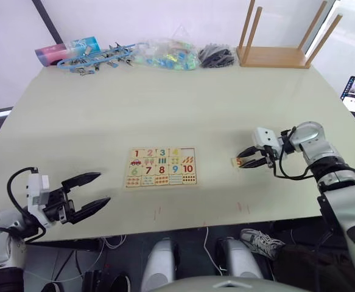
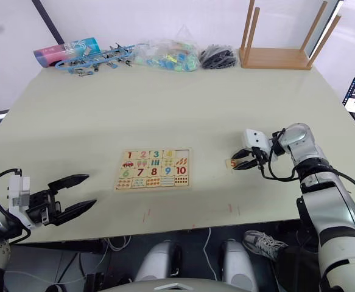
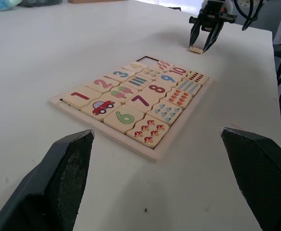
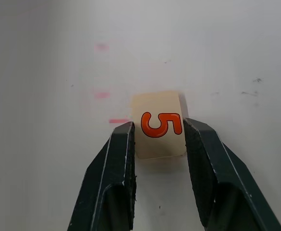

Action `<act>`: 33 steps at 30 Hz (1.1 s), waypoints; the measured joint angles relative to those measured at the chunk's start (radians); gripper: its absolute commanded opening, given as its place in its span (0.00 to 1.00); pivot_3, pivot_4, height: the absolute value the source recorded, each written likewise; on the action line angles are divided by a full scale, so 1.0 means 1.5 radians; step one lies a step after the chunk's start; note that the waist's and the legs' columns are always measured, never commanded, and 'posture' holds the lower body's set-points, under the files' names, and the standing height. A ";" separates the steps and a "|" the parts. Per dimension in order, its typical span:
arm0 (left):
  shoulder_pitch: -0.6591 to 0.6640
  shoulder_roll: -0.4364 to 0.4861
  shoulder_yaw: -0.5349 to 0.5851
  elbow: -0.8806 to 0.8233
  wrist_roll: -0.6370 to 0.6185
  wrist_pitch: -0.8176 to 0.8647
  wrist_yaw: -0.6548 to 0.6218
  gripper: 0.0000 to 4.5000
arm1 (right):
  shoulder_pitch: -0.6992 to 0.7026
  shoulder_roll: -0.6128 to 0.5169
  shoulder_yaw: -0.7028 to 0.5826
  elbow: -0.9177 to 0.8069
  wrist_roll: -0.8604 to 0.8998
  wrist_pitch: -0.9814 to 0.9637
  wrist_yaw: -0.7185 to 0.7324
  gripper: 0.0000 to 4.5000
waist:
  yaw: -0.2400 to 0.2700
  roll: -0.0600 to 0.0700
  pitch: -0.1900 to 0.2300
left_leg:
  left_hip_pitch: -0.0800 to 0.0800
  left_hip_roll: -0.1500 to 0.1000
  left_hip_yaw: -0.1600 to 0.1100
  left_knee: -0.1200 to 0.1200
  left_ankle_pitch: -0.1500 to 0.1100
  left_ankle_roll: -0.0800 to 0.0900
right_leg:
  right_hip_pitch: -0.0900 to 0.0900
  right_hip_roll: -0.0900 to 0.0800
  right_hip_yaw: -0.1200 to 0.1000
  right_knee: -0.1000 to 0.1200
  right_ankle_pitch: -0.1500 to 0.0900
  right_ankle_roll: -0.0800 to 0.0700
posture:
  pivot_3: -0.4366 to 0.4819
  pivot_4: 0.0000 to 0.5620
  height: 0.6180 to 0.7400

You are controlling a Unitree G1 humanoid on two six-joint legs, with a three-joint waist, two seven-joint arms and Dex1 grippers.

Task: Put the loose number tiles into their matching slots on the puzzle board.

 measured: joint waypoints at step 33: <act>0.018 -0.009 0.001 -0.025 -0.001 0.004 0.025 1.00 | -0.097 0.055 0.180 -0.437 -0.079 0.637 -0.179 0.20 | 0.000 0.002 0.001 | -0.001 0.000 -0.002 0.000 0.000 0.000 | -0.002 0.000 0.000 0.000 0.000 0.000 | 0.48 0.27 0.98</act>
